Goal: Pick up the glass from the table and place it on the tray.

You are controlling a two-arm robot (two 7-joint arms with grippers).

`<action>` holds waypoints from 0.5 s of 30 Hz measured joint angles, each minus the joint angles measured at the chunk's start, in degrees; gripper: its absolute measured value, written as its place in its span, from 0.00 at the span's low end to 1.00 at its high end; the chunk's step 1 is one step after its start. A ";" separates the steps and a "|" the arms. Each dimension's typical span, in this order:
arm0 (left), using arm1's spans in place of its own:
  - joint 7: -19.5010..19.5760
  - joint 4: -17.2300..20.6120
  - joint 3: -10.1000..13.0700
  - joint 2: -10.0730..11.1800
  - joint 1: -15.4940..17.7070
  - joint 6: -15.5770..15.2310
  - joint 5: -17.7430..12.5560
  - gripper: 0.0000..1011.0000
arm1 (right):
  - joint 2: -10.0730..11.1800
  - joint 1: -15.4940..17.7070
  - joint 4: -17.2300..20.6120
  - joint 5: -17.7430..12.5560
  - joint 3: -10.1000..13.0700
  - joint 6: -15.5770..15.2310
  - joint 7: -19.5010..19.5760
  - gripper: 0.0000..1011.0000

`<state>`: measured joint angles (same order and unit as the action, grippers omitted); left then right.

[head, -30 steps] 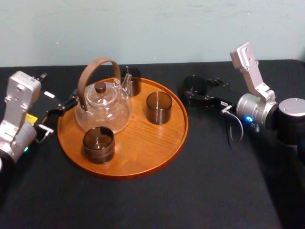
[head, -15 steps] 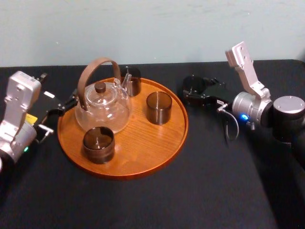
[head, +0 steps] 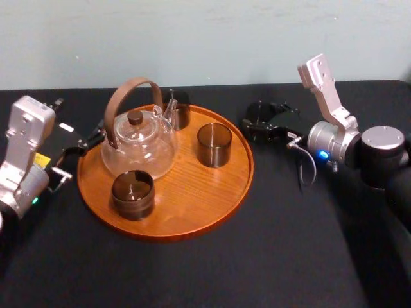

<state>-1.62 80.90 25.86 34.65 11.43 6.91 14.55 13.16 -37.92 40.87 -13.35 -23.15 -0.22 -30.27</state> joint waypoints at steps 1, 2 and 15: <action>0.00 0.00 0.00 0.00 0.00 0.00 0.00 0.99 | -0.10 -0.07 -0.17 0.17 0.04 0.07 0.04 0.99; 0.00 0.00 0.00 0.00 0.00 0.00 0.00 0.99 | -0.14 -0.09 -0.23 0.29 0.04 0.13 0.07 0.99; 0.00 0.00 0.00 0.00 0.00 0.00 0.00 0.99 | -0.16 -0.12 -0.27 0.40 0.02 0.18 0.17 0.99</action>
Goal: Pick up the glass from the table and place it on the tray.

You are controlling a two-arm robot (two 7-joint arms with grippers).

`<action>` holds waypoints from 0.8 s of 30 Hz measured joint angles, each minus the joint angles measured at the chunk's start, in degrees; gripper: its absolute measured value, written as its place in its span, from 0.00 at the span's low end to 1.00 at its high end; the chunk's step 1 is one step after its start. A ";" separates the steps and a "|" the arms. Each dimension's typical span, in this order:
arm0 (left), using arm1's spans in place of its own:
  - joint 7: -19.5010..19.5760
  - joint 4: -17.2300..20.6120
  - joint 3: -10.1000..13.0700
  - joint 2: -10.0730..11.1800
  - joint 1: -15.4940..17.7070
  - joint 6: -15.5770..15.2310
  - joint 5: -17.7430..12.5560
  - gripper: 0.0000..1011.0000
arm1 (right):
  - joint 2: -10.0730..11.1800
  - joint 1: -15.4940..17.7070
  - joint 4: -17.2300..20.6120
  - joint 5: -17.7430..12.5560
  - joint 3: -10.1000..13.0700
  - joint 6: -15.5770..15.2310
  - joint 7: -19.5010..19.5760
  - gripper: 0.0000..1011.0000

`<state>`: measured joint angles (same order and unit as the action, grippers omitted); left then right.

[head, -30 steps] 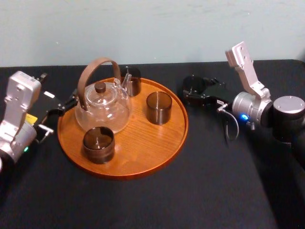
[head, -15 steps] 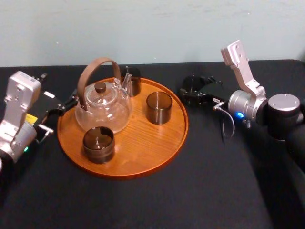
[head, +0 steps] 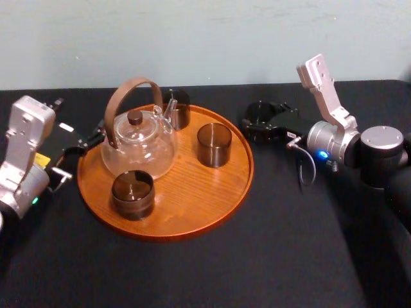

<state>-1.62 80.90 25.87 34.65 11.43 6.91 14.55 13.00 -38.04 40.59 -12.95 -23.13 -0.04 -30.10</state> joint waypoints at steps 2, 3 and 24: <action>0.00 0.00 0.00 0.00 0.00 0.00 0.00 0.99 | 0.01 0.00 0.01 -0.03 0.00 -0.01 0.00 0.99; 0.00 0.00 0.00 0.00 0.00 0.00 0.00 0.99 | 0.01 0.00 0.02 -0.04 0.00 -0.01 0.00 0.99; 0.00 0.00 0.00 0.00 0.00 0.00 0.00 0.99 | 0.03 0.05 0.08 -0.19 0.00 -0.10 0.00 0.89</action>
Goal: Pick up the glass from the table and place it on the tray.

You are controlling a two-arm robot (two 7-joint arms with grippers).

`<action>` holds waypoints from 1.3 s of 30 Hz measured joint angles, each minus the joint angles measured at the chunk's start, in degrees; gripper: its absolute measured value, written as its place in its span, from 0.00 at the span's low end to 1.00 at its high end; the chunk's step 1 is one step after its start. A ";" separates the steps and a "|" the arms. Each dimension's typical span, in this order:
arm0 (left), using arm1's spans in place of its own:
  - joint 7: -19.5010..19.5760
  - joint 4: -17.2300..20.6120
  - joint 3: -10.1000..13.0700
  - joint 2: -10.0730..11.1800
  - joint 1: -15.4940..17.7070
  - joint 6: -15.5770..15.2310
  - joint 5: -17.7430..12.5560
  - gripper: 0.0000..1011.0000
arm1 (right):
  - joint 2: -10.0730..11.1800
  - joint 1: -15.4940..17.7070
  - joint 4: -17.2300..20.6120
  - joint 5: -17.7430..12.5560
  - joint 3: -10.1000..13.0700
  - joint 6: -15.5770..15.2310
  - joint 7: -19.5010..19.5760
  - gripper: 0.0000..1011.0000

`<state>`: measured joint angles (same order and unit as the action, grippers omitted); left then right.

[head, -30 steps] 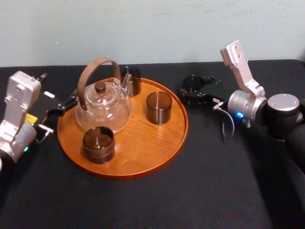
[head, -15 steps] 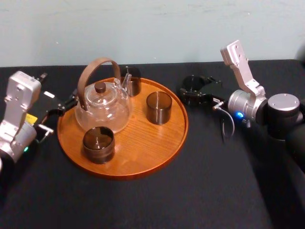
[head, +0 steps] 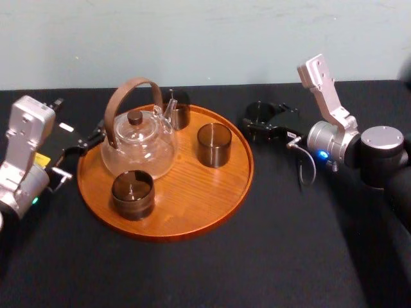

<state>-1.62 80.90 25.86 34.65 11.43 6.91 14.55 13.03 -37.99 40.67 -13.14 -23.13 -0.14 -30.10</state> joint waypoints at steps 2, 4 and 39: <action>0.00 0.00 0.00 0.00 0.00 0.00 0.00 0.99 | 0.00 0.00 0.00 -0.01 0.00 -0.01 0.00 0.89; 0.00 0.00 0.00 0.00 0.00 0.00 0.00 0.99 | 0.00 0.00 0.00 -0.01 0.00 -0.01 0.00 0.89; 0.00 0.00 0.00 0.00 0.00 0.00 0.00 0.99 | 10.74 15.19 28.47 -5.95 3.64 -6.38 0.46 0.89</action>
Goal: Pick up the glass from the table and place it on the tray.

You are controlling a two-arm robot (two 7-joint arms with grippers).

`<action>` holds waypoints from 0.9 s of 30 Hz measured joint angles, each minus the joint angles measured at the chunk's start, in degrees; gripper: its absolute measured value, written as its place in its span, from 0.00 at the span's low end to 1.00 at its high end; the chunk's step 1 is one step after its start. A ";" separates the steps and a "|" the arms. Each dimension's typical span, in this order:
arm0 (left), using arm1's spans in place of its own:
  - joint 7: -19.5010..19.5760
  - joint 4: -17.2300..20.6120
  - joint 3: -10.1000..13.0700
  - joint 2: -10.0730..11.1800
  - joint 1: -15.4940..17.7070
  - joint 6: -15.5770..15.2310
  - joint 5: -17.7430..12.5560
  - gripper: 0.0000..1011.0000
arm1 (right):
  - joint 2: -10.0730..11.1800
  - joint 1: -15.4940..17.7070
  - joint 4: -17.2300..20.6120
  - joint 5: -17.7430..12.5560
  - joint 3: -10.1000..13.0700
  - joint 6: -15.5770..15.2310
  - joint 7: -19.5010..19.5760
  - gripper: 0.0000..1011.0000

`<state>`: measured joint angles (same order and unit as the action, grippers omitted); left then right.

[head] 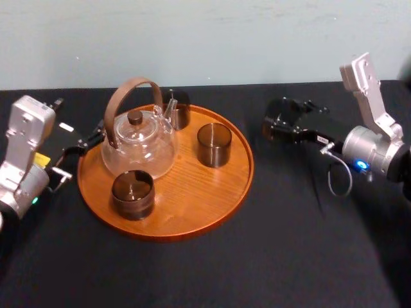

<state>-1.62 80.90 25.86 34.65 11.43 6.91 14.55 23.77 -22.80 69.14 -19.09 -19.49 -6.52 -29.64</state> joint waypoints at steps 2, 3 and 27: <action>0.00 0.00 0.00 0.00 0.00 0.00 0.00 0.99 | 1.29 1.03 1.55 -0.49 -0.32 0.01 -1.21 0.89; 0.00 0.00 0.00 0.00 0.00 0.00 0.00 0.99 | 1.74 1.39 2.02 -0.64 -0.44 0.04 -1.73 0.89; 0.00 0.00 0.00 0.00 0.00 0.00 0.00 0.99 | 10.44 7.44 11.71 -3.26 -5.35 2.48 -8.85 0.89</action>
<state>-1.62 80.90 25.86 34.65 11.43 6.91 14.55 34.21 -15.37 80.85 -22.35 -24.84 -4.04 -38.49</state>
